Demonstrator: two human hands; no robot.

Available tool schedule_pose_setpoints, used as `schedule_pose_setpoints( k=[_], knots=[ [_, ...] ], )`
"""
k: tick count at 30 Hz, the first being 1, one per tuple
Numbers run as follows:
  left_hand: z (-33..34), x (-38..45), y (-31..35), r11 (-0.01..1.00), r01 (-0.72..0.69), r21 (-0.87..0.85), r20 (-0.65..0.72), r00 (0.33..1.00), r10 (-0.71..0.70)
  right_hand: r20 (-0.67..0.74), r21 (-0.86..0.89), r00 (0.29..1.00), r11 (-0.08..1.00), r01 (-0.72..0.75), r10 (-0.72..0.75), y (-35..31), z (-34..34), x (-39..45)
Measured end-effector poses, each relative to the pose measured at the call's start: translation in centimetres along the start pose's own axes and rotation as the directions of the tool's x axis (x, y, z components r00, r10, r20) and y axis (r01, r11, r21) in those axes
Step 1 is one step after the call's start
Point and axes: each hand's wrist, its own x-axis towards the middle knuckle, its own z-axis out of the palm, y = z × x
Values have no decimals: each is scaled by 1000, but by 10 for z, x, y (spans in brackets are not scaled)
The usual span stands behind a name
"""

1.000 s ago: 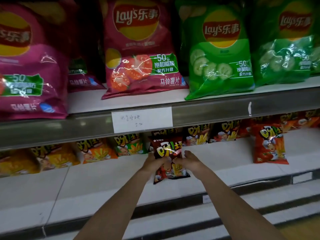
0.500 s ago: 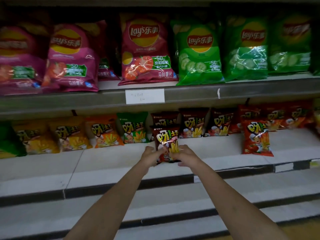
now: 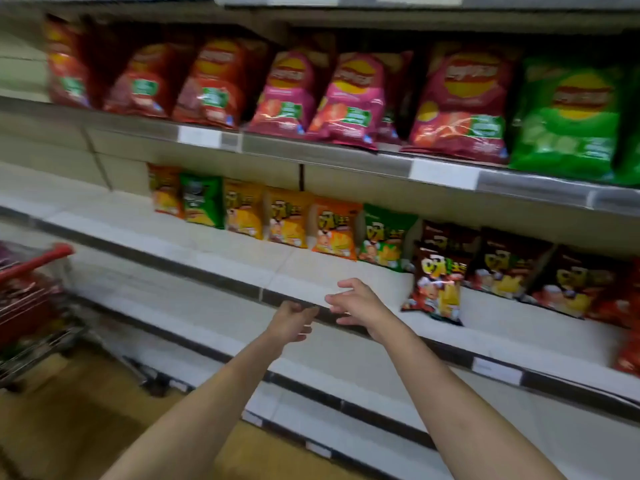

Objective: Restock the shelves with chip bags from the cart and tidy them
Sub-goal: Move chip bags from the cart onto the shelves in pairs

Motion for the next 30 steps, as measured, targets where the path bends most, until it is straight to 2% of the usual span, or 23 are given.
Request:
schedule_pose_setpoints(
  k=[7,12,16,23,30],
  knots=[
    [-134,-18,-30,988,24,-150,-268,961,-64,265,-156,961,981,117,-73,-44,131,23],
    [-245,-27,-54,966,6,-260,-452,883,-127,426,-218,899,953,208,-99,-76,254,41],
    [-351,-34,-72,966,-14,-259,-580,802,-144,496,-268,862,926,266,-104,-103,360,57],
    [-526,-42,-99,952,-44,-302,-709,678,-193,596,-275,796,904,328,-107,-143,522,93],
    [-609,-36,-121,934,-49,-355,-720,651,-240,653,-304,753,884,354,-77,-153,631,138]
  ],
)
